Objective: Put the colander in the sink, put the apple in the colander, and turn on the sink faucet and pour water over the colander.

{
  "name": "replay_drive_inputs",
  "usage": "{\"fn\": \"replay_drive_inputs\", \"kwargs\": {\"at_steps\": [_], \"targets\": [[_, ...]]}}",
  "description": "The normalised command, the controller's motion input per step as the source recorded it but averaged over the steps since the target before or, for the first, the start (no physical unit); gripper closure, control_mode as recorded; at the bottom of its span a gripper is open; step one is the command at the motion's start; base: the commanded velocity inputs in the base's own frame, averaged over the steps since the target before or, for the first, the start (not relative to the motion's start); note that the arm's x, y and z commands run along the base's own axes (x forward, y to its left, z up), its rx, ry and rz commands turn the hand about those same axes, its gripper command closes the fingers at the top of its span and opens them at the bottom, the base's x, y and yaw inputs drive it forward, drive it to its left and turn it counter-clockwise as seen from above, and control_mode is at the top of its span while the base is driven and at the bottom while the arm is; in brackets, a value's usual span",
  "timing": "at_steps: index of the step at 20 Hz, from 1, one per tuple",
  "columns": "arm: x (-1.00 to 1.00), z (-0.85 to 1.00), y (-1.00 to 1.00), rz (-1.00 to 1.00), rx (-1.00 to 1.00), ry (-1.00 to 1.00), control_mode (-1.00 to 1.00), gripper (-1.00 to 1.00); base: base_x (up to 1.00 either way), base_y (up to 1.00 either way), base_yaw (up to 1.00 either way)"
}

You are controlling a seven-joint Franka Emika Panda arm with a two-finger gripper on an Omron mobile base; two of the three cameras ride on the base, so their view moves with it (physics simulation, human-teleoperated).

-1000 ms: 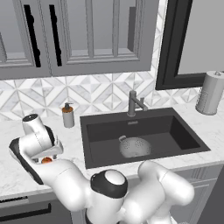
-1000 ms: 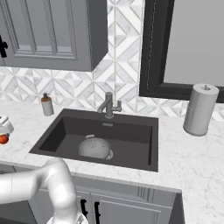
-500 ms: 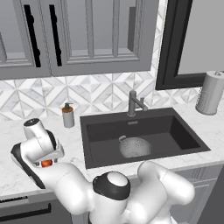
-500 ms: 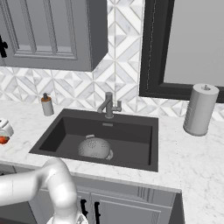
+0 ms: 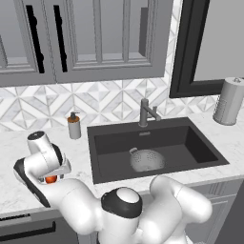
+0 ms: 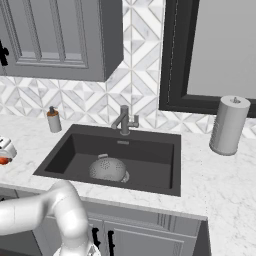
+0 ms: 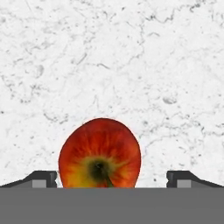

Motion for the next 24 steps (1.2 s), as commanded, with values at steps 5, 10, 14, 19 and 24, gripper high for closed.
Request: {"fn": "replay_drive_inputs", "kwargs": {"at_steps": [5,10,14,19,24], "targets": [[0.04,-0.01,0.06,0.00,0.00,0.00,-1.00,-1.00,0.00,0.00,0.00],[0.16,0.00,0.00,0.00,0.00,0.00,-1.00,-1.00,0.00,0.00,0.00],[0.18,-0.07,0.01,0.00,0.00,0.00,-1.00,-1.00,0.00,0.00,0.00],[0.00,-0.27,0.10,0.00,0.00,0.00,-1.00,-1.00,0.00,0.00,0.00],[0.00,-0.16,0.07,0.00,0.00,0.00,-1.00,-1.00,0.00,0.00,0.00]]}}
